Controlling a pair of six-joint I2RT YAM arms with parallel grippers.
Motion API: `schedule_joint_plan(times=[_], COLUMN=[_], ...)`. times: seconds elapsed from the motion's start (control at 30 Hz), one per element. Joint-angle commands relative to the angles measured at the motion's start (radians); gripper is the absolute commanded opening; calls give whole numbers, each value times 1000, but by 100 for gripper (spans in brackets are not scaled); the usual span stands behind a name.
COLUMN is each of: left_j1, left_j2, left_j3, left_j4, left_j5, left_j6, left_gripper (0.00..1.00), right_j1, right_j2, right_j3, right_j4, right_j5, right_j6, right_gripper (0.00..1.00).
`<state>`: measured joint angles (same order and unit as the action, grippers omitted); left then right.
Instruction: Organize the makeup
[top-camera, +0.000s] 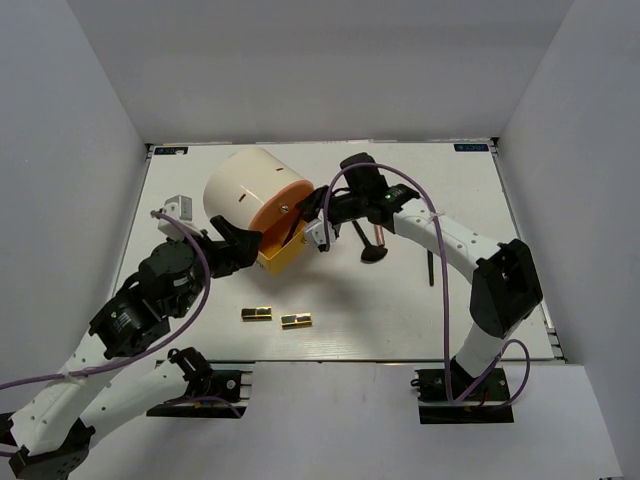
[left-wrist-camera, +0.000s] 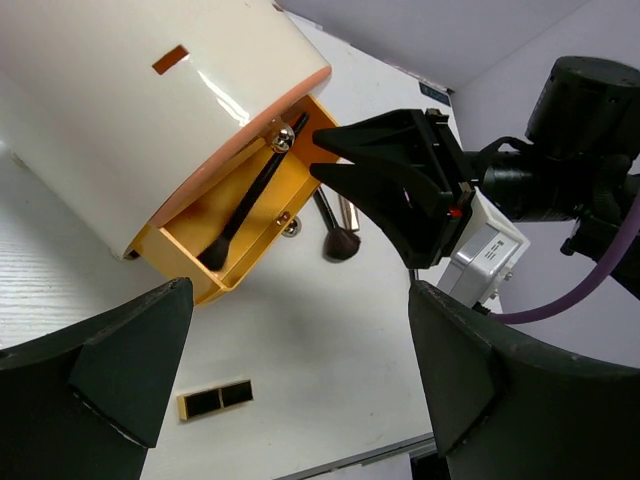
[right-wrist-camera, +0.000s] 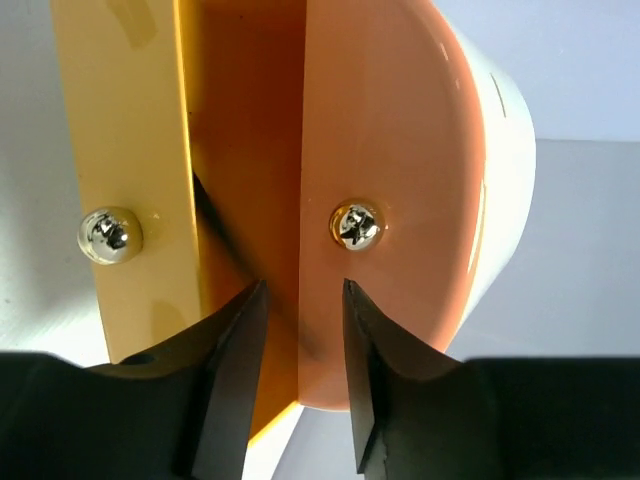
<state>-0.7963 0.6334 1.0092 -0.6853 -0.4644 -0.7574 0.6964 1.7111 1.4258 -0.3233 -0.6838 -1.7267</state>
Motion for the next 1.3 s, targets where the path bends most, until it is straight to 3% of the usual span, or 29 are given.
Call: schedule_joint_plan(times=[0.0,0.17,0.27,0.33,0.37,0.4,0.43,0.47,0.5,0.53,0.57,0.6,0.67,0.73,0.83,0.87,0.97,1.17,1.27], left_j1=[-6,-6,-6,-6,-6,-6,-6,-6,-6,-6,-6,-6,-6,-15,-15,-24,-34,-77,-86], left_j2=[44,107,152,208,235,302,339,380,422,513,558,598,705,770,908,984,1134,1415,1474], left_j3=[29,60,86,124,124,153,170,187,233,258,284,304,367,426,536,570,710,997,1023], left_j4=[30,53,89,142,154,164,174,194,197,198,204,205,219,230,231,207,137,-121,-166], left_j5=[35,81,121,168,193,213,237,291,312,338,389,412,455,463,526,524,500,291,205], left_j6=[32,81,121,151,161,167,174,178,178,175,168,159,133,116,80,67,40,-46,-102], left_gripper=[98,98,98,97,97,95,93,86,79,71,63,45,22,18,17,19,28,52,60], right_j1=[3,-5,-18,-37,-38,-46,-54,-75,-93,-116,-129,-179,-225,-315,-397,-408,-494,-595,-624], right_j2=[-18,-51,-100,-178,-201,-224,-247,-287,-303,-314,-320,-318,-327,-352,-403,-415,-424,-427,-427], right_j3=[16,4,-28,-97,-97,-152,-178,-201,-244,-248,-240,-210,-206,-261,-329,-338,-370,-429,-432], right_j4=[41,81,143,234,284,350,403,522,574,599,580,478,380,326,242,225,161,138,133], right_j5=[-20,-13,6,71,72,140,180,234,391,480,545,622,668,659,626,613,578,512,483], right_j6=[48,110,200,371,372,518,601,700,924,1003,1059,1108,1255,1341,1447,1476,1576,1653,1664], right_gripper=[43,43,35,16,16,1,0,0,0,0,0,0,0,0,1,14,28,32,33])
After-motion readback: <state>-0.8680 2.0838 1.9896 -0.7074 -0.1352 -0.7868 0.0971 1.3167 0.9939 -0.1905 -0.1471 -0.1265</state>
